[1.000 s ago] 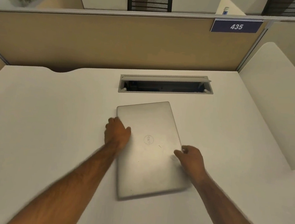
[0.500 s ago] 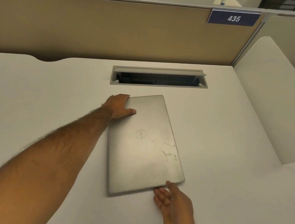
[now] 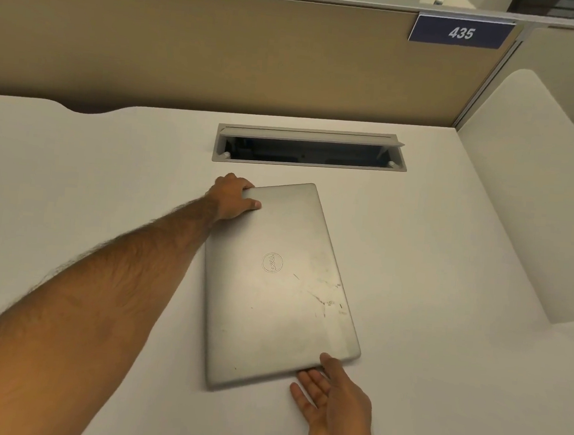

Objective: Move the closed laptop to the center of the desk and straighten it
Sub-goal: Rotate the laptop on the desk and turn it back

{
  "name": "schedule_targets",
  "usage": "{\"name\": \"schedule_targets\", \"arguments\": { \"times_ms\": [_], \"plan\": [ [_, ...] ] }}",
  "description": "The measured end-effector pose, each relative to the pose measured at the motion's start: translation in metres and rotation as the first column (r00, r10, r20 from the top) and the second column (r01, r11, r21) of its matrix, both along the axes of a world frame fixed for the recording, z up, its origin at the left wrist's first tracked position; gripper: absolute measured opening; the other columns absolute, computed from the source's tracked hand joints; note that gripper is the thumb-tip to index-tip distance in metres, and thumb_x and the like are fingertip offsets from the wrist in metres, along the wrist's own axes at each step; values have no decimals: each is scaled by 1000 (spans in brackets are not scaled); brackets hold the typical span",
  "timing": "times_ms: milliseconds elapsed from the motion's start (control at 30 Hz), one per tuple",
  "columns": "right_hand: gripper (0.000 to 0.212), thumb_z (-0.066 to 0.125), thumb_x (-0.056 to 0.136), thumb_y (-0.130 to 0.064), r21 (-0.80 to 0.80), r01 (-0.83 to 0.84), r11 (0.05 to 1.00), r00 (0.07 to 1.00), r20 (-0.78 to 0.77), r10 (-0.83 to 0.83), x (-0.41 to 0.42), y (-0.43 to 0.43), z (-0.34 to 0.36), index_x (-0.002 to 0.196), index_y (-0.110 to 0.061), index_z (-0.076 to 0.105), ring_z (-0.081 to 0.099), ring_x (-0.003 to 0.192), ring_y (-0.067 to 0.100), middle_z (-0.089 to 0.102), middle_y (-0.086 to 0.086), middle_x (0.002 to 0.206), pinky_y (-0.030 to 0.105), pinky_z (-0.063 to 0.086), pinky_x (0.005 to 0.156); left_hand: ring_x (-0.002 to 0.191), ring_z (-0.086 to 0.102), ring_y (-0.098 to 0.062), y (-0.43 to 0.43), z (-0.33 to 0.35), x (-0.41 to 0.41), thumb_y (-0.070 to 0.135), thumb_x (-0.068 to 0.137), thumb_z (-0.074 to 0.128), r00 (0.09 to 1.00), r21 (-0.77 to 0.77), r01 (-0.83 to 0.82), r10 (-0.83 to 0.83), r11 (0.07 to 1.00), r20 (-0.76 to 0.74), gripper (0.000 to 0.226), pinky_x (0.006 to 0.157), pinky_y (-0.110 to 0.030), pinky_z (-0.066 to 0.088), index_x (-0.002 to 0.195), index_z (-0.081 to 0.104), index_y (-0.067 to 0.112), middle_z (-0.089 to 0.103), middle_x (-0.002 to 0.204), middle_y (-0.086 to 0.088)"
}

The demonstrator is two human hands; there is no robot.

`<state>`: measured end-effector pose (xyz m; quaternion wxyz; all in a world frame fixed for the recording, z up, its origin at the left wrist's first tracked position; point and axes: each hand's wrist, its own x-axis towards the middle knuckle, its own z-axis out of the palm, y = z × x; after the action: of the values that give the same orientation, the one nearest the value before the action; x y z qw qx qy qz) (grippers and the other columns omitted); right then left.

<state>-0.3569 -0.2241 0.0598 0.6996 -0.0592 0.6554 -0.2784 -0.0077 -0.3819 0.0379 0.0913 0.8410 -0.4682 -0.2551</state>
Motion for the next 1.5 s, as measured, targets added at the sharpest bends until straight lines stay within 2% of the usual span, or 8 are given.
{"name": "schedule_targets", "arguments": {
  "times_ms": [133, 333, 633, 1000, 1133, 1267, 1433, 1500],
  "plan": [
    [23, 78, 87, -6, -37, 3, 999, 1000, -18, -4, 1, -1, -4, 106, 5, 70, 72, 98, 37, 74, 24, 104, 43, 59, 79, 132, 47, -35, 8, 0, 8, 53, 85, 72, 996, -1, -52, 52, 999, -67, 68, 114, -47, 40, 141, 56, 17, 54, 143, -14],
    [9, 76, 85, 3, -79, -24, 997, 999, -39, 21, 12, -4, -5, 88, 0, 69, 69, 82, 30, 76, 14, 85, 47, 60, 83, 130, 51, -34, 29, 3, 13, 50, 83, 76, 983, -16, -127, 124, 992, -138, 66, 112, -46, 42, 137, 59, 16, 58, 140, -11],
    [11, 73, 84, 9, -196, -100, 976, 982, -179, 64, 6, -40, -7, 89, 3, 66, 66, 79, 33, 73, 21, 93, 40, 56, 74, 121, 59, -32, 80, 5, 15, 47, 77, 81, 917, -93, -351, 323, 932, -233, 61, 105, -47, 49, 127, 65, 15, 65, 131, -10],
    [16, 80, 78, 6, -330, -281, 901, 931, -320, 173, 15, -120, 14, 74, -2, 67, 65, 43, 15, 70, 12, 73, 19, 46, 36, 123, 57, -34, 121, 10, 0, 49, 76, 81, 807, -127, -567, 517, 814, -285, 68, 103, -50, 50, 129, 59, 12, 61, 132, -12],
    [14, 84, 75, 1, -349, -374, 859, 889, -400, 224, 17, -142, 15, 83, 2, 72, 70, 65, 28, 74, 17, 85, 33, 60, 58, 112, 64, -37, 133, 6, -9, 44, 80, 80, 776, -141, -600, 530, 787, -341, 58, 97, -50, 54, 120, 64, 5, 67, 123, -16],
    [37, 88, 69, -5, -324, -468, 822, 833, -472, 288, 21, -163, 15, 100, 9, 73, 74, 87, 41, 75, 22, 100, 57, 62, 81, 109, 67, -37, 145, -2, -21, 40, 83, 78, 710, -114, -658, 563, 744, -423, 60, 95, -48, 56, 123, 61, -2, 68, 121, -18],
    [45, 91, 65, -13, -295, -550, 781, 774, -532, 344, 26, -188, 7, 99, 8, 71, 73, 90, 42, 73, 21, 101, 57, 62, 82, 112, 65, -37, 155, -10, -37, 40, 84, 78, 638, -99, -729, 620, 677, -456, 64, 99, -48, 54, 128, 57, -2, 66, 124, -19],
    [39, 91, 65, -14, -282, -572, 770, 753, -552, 357, 28, -197, 3, 88, 6, 67, 70, 83, 37, 69, 18, 93, 47, 62, 77, 114, 65, -39, 157, -12, -42, 41, 84, 77, 622, -93, -745, 637, 661, -455, 65, 100, -51, 54, 128, 57, -2, 66, 125, -19]
  ]
}}
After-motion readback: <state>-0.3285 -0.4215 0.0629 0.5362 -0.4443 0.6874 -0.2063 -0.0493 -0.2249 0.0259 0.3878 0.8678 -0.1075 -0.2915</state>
